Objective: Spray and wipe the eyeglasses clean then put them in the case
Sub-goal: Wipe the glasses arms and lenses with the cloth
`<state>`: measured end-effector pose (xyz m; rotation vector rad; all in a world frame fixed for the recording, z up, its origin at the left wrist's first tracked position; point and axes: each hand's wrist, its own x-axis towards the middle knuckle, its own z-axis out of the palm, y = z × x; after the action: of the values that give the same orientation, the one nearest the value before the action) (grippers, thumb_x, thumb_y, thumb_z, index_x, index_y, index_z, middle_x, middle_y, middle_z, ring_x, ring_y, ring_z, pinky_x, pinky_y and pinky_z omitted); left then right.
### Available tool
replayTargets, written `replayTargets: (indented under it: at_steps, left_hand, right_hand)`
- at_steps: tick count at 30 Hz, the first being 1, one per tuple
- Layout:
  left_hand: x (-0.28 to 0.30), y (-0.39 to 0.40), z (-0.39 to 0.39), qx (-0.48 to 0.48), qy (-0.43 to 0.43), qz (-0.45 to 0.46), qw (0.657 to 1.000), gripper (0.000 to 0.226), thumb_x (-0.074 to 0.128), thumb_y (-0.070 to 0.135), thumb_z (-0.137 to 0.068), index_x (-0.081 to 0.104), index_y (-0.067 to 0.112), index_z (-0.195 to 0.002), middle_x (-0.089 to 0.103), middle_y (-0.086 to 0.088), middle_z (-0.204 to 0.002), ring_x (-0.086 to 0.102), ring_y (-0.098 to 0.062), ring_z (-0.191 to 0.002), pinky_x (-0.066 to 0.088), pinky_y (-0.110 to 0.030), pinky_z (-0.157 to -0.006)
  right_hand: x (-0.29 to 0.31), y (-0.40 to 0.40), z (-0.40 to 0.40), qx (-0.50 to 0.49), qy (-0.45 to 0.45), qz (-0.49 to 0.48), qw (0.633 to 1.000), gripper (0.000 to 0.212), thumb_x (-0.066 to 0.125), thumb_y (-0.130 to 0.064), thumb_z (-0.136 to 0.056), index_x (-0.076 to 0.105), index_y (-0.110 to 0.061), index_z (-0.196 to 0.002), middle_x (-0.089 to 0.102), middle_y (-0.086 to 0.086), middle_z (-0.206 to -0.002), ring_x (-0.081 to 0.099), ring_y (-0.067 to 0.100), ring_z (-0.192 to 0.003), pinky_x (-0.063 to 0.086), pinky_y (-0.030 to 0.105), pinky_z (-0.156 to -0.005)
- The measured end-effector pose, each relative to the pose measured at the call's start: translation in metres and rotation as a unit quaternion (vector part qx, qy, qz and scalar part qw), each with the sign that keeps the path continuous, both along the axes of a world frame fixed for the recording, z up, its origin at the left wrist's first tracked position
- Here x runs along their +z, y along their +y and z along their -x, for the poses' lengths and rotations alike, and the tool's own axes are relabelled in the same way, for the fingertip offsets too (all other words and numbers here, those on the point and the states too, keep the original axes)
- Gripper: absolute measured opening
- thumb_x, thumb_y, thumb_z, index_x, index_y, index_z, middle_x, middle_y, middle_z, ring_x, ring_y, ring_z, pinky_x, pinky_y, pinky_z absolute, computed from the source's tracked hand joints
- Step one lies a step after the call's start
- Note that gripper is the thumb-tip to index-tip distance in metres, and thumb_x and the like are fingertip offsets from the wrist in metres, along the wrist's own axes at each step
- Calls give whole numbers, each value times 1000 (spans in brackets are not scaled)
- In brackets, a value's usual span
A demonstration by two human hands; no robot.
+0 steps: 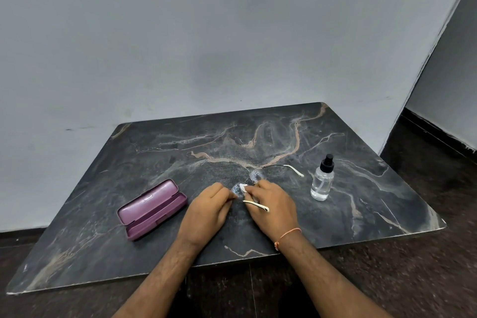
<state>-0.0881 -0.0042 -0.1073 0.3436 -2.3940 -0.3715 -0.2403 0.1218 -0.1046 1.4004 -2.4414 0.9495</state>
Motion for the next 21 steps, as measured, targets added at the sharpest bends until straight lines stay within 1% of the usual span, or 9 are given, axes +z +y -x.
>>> replayTargets:
  at_steps: [1,4,6,9,12,14,16,18,21]
  left_hand:
    - [0,0,0,0,-1,1,1000,5,69,14,-99,74,14,-102,65,3,-95,66,-17,-88,54,-29,-81]
    - [1,1,0,0,-9,0,1000,18,59,24,-102,74,13,-101,64,3,-94,66,-17,-87,53,-29,-80]
    - [1,1,1,-2,-11,4,1000,19,58,25,-102,73,13,-100,64,2,-93,64,-17,-86,52,-29,-79]
    - [1,1,1,0,-10,10,1000,18,58,23,-101,72,12,-98,62,1,-91,63,-17,-85,51,-29,-78]
    - [2,2,1,-2,-7,9,1000,16,59,22,-101,71,13,-98,62,1,-91,61,-16,-85,50,-27,-78]
    - [2,2,1,1,-13,5,1000,19,58,24,-102,72,12,-99,64,1,-92,64,-18,-85,53,-30,-78]
    - [3,3,1,4,-16,3,1000,21,57,25,-102,73,11,-99,65,1,-93,67,-20,-86,54,-32,-79]
    - [4,3,0,5,-17,0,1000,22,57,25,-102,73,11,-99,66,1,-93,67,-20,-86,54,-32,-79]
    - [5,3,-1,6,-17,5,1000,22,57,25,-102,73,10,-97,65,0,-91,66,-20,-84,53,-32,-77]
  right_hand:
    - [-1,-1,1,1,1,0,1000,24,61,-44,-101,77,-27,-93,62,-4,-86,63,19,-84,51,35,-63]
    - [-2,-2,2,17,-13,3,1000,23,60,-46,-103,79,-33,-104,61,-6,-90,63,16,-86,47,32,-64]
    - [-1,-2,3,45,-42,8,998,23,60,-46,-104,79,-38,-114,63,-7,-92,64,15,-88,47,30,-67]
    - [2,1,2,96,-72,19,993,34,54,-51,-101,75,-46,-126,67,-9,-94,65,11,-91,52,32,-72]
    - [2,3,2,105,-59,11,993,40,48,-55,-99,75,-47,-127,66,-10,-94,65,11,-91,52,32,-72]
    - [0,2,3,75,-37,6,996,33,53,-52,-103,76,-44,-125,65,-9,-93,65,14,-90,53,34,-70]
    - [-2,0,4,38,-28,12,999,25,59,-45,-105,78,-37,-118,62,-6,-89,65,18,-87,53,36,-67]
    - [-2,-2,4,26,-29,13,999,22,60,-43,-105,79,-34,-112,60,-5,-86,66,20,-85,51,36,-66]
    - [0,0,3,65,-52,7,996,26,59,-45,-103,77,-42,-122,64,-8,-90,64,15,-89,52,33,-71]
